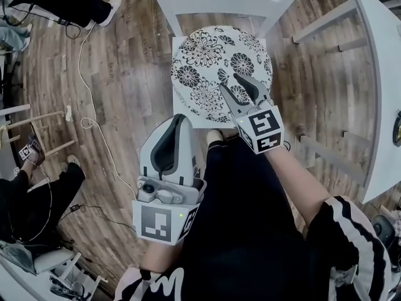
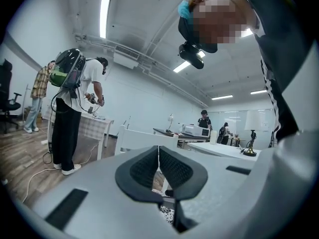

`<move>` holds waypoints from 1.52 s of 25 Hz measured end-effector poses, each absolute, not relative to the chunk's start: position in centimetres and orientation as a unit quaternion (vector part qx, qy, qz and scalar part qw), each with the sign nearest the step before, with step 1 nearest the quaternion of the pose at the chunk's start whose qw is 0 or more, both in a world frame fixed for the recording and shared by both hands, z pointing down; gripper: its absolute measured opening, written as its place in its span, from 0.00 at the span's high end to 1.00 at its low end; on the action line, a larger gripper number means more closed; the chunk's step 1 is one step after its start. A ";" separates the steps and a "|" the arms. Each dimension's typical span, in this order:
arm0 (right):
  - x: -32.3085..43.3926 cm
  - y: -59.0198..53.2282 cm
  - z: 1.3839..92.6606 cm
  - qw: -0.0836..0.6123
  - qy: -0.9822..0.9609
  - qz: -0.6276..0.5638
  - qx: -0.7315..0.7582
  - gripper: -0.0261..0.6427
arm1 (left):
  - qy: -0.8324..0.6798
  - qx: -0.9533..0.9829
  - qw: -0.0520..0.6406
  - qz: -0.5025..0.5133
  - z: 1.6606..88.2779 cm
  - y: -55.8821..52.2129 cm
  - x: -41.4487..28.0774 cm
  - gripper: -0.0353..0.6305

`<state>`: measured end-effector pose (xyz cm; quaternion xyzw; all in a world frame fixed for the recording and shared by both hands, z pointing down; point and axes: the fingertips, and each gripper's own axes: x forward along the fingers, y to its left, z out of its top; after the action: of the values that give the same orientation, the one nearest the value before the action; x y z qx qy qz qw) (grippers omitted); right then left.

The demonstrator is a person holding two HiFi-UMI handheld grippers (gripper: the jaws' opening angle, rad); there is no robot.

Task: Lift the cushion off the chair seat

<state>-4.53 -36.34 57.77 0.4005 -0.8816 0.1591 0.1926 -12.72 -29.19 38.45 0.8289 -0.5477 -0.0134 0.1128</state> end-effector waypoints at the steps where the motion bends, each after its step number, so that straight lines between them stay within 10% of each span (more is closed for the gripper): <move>1: -4.6 -36.5 58.1 0.195 -0.881 0.162 0.400 0.73 | -0.548 0.829 0.114 -0.013 38.6 -29.2 -12.8 0.94; 38: -4.5 -39.5 71.6 0.328 -0.833 0.228 0.382 0.73 | -0.571 0.810 0.133 0.006 41.6 -28.3 -15.1 0.94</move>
<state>-4.55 -39.49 71.57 0.3820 -0.8334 0.2284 0.3277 -15.13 -28.34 41.64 0.8102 -0.5709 0.0057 0.1326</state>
